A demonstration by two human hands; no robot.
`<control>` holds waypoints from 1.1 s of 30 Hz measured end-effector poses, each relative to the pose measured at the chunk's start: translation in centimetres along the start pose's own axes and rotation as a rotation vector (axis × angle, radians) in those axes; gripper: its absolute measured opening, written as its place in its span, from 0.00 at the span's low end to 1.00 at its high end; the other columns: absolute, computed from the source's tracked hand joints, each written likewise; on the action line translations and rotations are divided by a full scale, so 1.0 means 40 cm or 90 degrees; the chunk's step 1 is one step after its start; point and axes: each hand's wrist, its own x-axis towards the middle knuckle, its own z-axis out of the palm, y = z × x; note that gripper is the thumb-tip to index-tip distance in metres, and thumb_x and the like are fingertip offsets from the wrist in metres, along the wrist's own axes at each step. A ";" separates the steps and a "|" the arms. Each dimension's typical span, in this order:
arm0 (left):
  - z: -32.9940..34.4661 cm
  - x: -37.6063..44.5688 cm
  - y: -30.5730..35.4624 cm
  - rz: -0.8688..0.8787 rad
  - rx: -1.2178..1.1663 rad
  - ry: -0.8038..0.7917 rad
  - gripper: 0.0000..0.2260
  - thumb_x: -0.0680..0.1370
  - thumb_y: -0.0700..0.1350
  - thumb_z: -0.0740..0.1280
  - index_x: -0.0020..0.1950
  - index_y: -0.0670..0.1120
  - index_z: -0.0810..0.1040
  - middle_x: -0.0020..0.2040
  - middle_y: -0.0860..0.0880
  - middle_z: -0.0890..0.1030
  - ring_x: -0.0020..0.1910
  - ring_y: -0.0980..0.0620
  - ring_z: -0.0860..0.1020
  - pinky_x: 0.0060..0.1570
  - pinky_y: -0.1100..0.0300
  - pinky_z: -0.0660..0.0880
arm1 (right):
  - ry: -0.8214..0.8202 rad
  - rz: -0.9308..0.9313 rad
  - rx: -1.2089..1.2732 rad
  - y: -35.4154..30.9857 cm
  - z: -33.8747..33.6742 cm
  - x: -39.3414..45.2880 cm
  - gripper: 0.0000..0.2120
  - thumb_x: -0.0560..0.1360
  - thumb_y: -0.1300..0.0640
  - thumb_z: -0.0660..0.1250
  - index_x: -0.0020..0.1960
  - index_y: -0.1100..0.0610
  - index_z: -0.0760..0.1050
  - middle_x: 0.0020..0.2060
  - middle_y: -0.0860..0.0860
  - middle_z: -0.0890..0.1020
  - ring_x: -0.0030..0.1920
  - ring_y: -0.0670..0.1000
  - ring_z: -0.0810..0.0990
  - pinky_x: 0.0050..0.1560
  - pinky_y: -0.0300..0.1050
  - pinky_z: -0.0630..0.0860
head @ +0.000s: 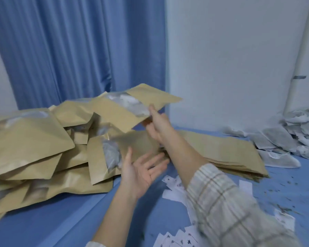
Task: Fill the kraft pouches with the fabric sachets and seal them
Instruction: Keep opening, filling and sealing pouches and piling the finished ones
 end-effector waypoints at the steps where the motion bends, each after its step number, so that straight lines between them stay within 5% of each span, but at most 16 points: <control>1: 0.012 0.015 0.024 0.013 -0.001 0.014 0.32 0.76 0.64 0.58 0.63 0.36 0.70 0.58 0.34 0.79 0.55 0.35 0.79 0.54 0.44 0.77 | -0.013 0.072 -0.047 0.032 0.071 0.035 0.29 0.77 0.44 0.61 0.71 0.58 0.59 0.65 0.56 0.73 0.60 0.59 0.76 0.59 0.55 0.74; 4: 0.024 0.063 0.103 0.075 0.011 0.047 0.27 0.78 0.60 0.59 0.63 0.38 0.74 0.58 0.38 0.80 0.61 0.39 0.76 0.65 0.45 0.69 | -0.021 0.151 -0.262 0.124 0.148 0.091 0.28 0.75 0.36 0.53 0.67 0.53 0.66 0.63 0.51 0.72 0.61 0.56 0.73 0.65 0.54 0.68; 8: 0.006 0.129 0.137 0.094 0.027 0.075 0.21 0.83 0.52 0.54 0.69 0.40 0.70 0.65 0.38 0.74 0.66 0.40 0.72 0.69 0.46 0.65 | -0.012 0.158 -0.287 0.196 0.092 0.117 0.29 0.73 0.34 0.55 0.63 0.53 0.72 0.48 0.51 0.79 0.55 0.55 0.76 0.67 0.53 0.66; 10: 0.013 0.148 0.110 0.085 0.075 0.086 0.17 0.83 0.49 0.56 0.63 0.40 0.73 0.57 0.38 0.79 0.60 0.43 0.77 0.63 0.49 0.72 | -0.003 0.144 -0.297 0.193 0.052 0.121 0.22 0.75 0.36 0.56 0.52 0.53 0.73 0.40 0.50 0.77 0.47 0.54 0.76 0.58 0.50 0.72; 12: 0.018 0.170 0.077 0.078 0.104 0.086 0.11 0.83 0.46 0.56 0.49 0.41 0.75 0.36 0.46 0.82 0.40 0.51 0.83 0.41 0.57 0.81 | 0.015 0.123 -0.353 0.175 0.012 0.112 0.15 0.76 0.40 0.57 0.41 0.52 0.69 0.34 0.50 0.72 0.39 0.53 0.75 0.42 0.44 0.72; 14: 0.019 0.190 0.046 0.064 0.130 0.095 0.11 0.83 0.46 0.56 0.44 0.44 0.74 0.27 0.51 0.78 0.29 0.53 0.80 0.31 0.59 0.79 | 0.008 0.072 -0.421 0.159 -0.038 0.102 0.13 0.77 0.43 0.58 0.40 0.51 0.71 0.35 0.51 0.74 0.39 0.53 0.79 0.40 0.44 0.72; 16: 0.029 0.201 0.016 0.041 0.155 0.102 0.10 0.82 0.46 0.57 0.53 0.41 0.74 0.36 0.46 0.80 0.35 0.48 0.81 0.36 0.53 0.81 | 0.013 -0.038 -0.554 0.147 -0.118 0.100 0.13 0.77 0.45 0.58 0.50 0.52 0.76 0.43 0.50 0.80 0.43 0.47 0.81 0.45 0.43 0.74; 19: 0.033 0.208 -0.028 -0.008 0.149 0.137 0.13 0.81 0.44 0.61 0.62 0.39 0.67 0.45 0.39 0.76 0.38 0.42 0.80 0.42 0.49 0.79 | 0.060 -0.174 -0.955 0.118 -0.278 0.103 0.18 0.78 0.51 0.58 0.63 0.59 0.72 0.60 0.56 0.77 0.60 0.55 0.74 0.59 0.46 0.69; 23: 0.023 0.211 -0.074 -0.038 0.116 0.176 0.19 0.80 0.41 0.62 0.68 0.36 0.63 0.55 0.35 0.73 0.53 0.34 0.76 0.52 0.46 0.74 | 0.090 -0.055 -1.359 0.095 -0.471 0.109 0.27 0.78 0.43 0.55 0.70 0.58 0.59 0.66 0.55 0.69 0.66 0.57 0.65 0.65 0.52 0.63; 26: 0.018 0.219 -0.098 -0.046 0.103 0.193 0.19 0.80 0.41 0.62 0.68 0.35 0.64 0.59 0.34 0.72 0.46 0.37 0.77 0.52 0.48 0.74 | 0.123 -0.045 -1.437 0.090 -0.549 0.093 0.28 0.77 0.38 0.54 0.70 0.54 0.58 0.65 0.53 0.69 0.65 0.55 0.66 0.63 0.51 0.62; 29: 0.021 0.226 -0.122 -0.057 0.087 0.198 0.20 0.80 0.40 0.63 0.69 0.35 0.64 0.59 0.33 0.72 0.48 0.36 0.77 0.51 0.49 0.74 | 0.131 -0.162 -1.466 0.079 -0.559 0.065 0.19 0.78 0.42 0.56 0.65 0.51 0.67 0.55 0.52 0.79 0.56 0.55 0.75 0.53 0.48 0.69; 33: 0.032 0.231 -0.155 -0.065 0.056 0.197 0.22 0.78 0.39 0.65 0.69 0.34 0.63 0.50 0.36 0.72 0.42 0.40 0.77 0.53 0.48 0.75 | 0.221 -0.471 -1.372 0.057 -0.523 -0.001 0.04 0.67 0.58 0.75 0.42 0.53 0.82 0.26 0.52 0.79 0.28 0.56 0.77 0.26 0.40 0.72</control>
